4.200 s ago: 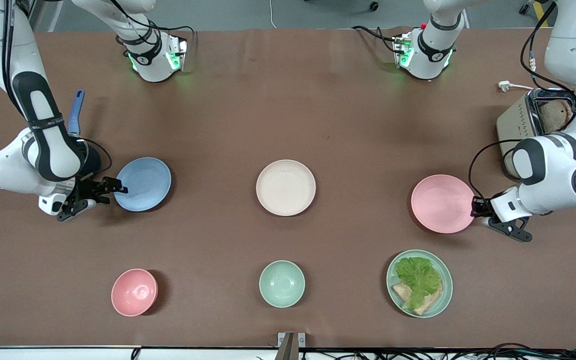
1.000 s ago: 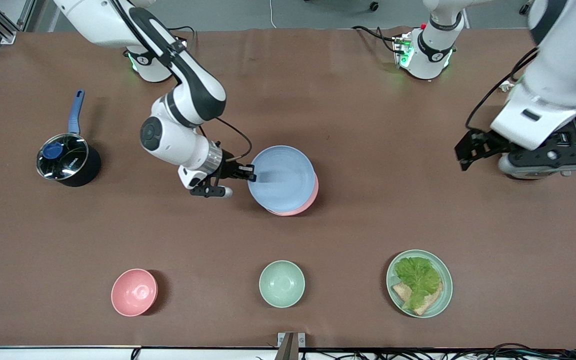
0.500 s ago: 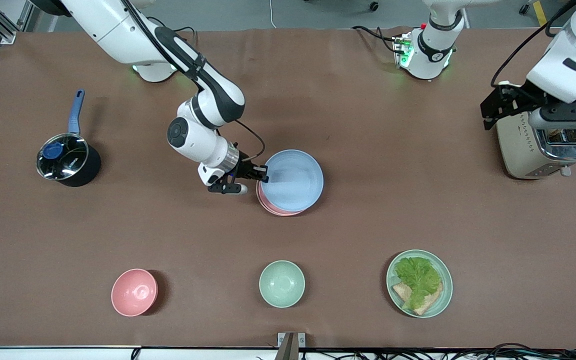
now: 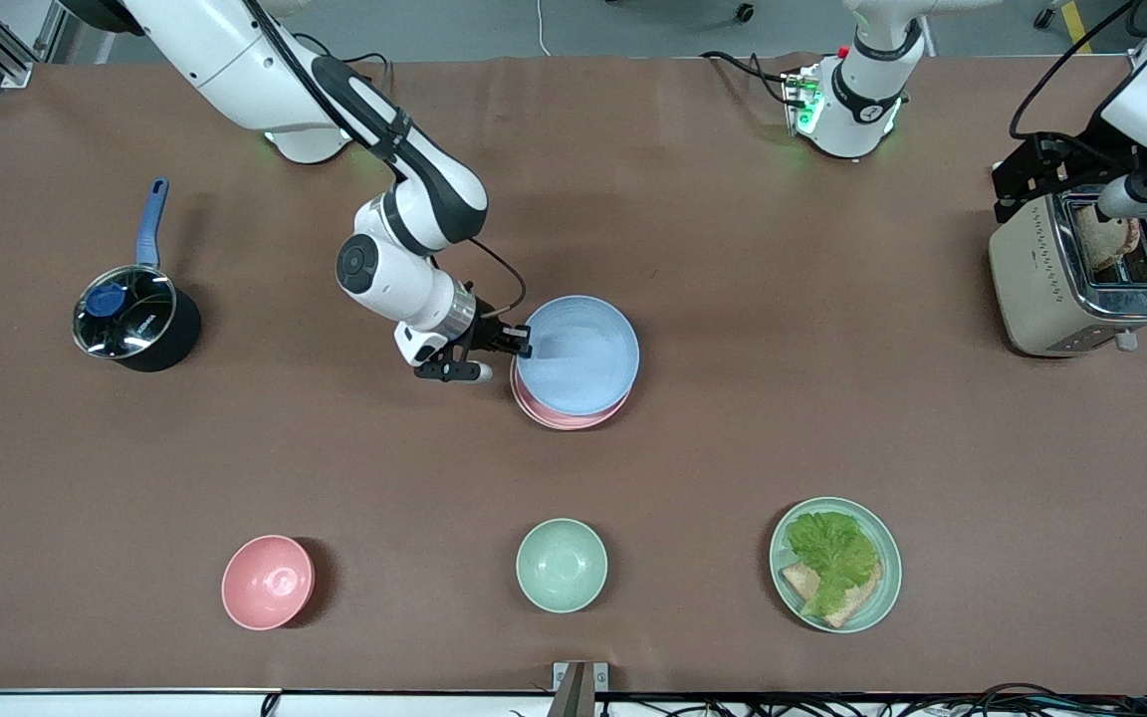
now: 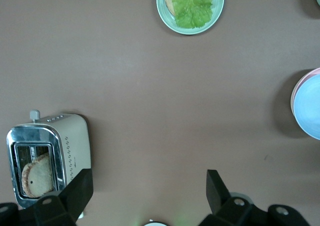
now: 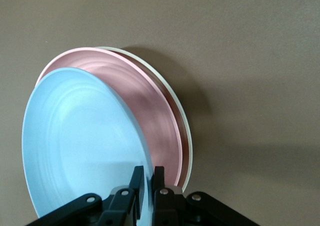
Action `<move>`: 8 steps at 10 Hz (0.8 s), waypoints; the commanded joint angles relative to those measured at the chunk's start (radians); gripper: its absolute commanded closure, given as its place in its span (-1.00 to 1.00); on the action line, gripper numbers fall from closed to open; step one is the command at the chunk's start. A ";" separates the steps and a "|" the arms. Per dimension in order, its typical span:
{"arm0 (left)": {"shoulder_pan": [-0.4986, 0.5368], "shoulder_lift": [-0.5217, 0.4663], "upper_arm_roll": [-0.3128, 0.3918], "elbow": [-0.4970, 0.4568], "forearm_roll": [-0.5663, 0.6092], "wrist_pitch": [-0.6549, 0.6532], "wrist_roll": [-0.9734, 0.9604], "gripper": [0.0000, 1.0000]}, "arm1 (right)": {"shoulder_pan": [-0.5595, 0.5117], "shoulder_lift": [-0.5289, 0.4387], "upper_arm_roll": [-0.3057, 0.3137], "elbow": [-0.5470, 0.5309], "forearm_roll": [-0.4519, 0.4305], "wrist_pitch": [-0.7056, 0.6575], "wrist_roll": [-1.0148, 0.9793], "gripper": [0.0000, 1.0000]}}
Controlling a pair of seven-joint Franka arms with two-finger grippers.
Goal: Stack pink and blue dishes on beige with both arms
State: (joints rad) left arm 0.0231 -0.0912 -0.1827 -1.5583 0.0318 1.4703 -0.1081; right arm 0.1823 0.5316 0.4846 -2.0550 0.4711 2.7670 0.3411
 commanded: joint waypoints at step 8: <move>0.024 -0.030 0.023 -0.083 -0.016 0.033 0.051 -1.00 | -0.089 -0.362 -0.283 0.004 -0.338 -0.500 0.006 -1.00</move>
State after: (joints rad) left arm 0.0457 -0.1115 -0.1563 -1.5965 0.0286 1.4875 -0.0720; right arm 0.1018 0.2765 0.2640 -2.0155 0.2308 2.3471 0.3348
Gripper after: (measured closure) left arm 0.000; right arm 0.000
